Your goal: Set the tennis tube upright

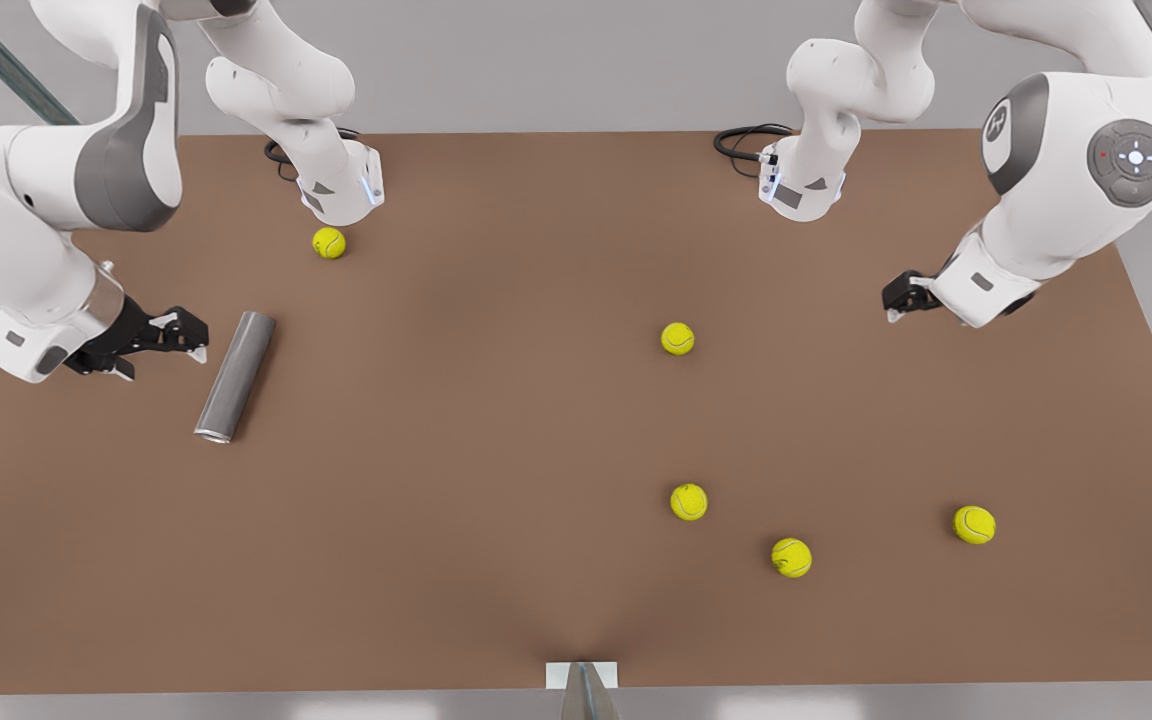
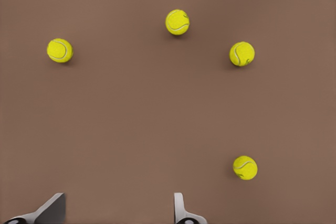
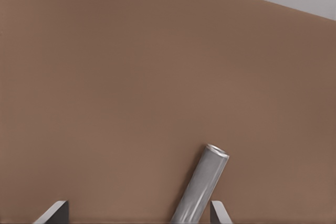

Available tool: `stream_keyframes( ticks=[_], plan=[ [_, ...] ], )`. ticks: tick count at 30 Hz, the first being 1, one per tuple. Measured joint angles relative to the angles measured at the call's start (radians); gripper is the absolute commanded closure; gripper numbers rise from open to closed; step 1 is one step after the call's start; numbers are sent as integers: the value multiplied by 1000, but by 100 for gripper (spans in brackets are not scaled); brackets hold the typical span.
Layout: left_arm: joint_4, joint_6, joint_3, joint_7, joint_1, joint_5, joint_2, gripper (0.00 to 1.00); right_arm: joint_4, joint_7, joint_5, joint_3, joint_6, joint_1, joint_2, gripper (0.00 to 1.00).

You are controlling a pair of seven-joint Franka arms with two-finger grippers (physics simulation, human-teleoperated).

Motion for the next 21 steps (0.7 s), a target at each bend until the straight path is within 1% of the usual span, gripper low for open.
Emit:
stream_keyframes(
  ticks=[1,4,6,8,12,17,21],
  plan=[
    [0,5,0,-2,-1,1,0,0,-19,-3,-1,0,-2,1,0,0],
    [0,16,-1,-7,5,3,0,0,-291,-15,-26,-1,61,-22,-26,0],
    [0,20,-7,-11,14,3,3,0,-480,21,-34,-3,141,-89,-32,0],
    [0,24,-8,-13,15,4,6,0,-596,89,-37,-3,205,-154,-37,0],
    [0,28,-9,-18,9,4,8,0,-690,213,-43,-5,342,-209,-16,0],
    [0,29,-9,-23,9,4,12,0,-657,349,-48,-5,490,-254,92,0],
    [0,30,-11,-27,11,4,14,0,-686,433,-47,-4,537,-272,112,0]
  ],
)
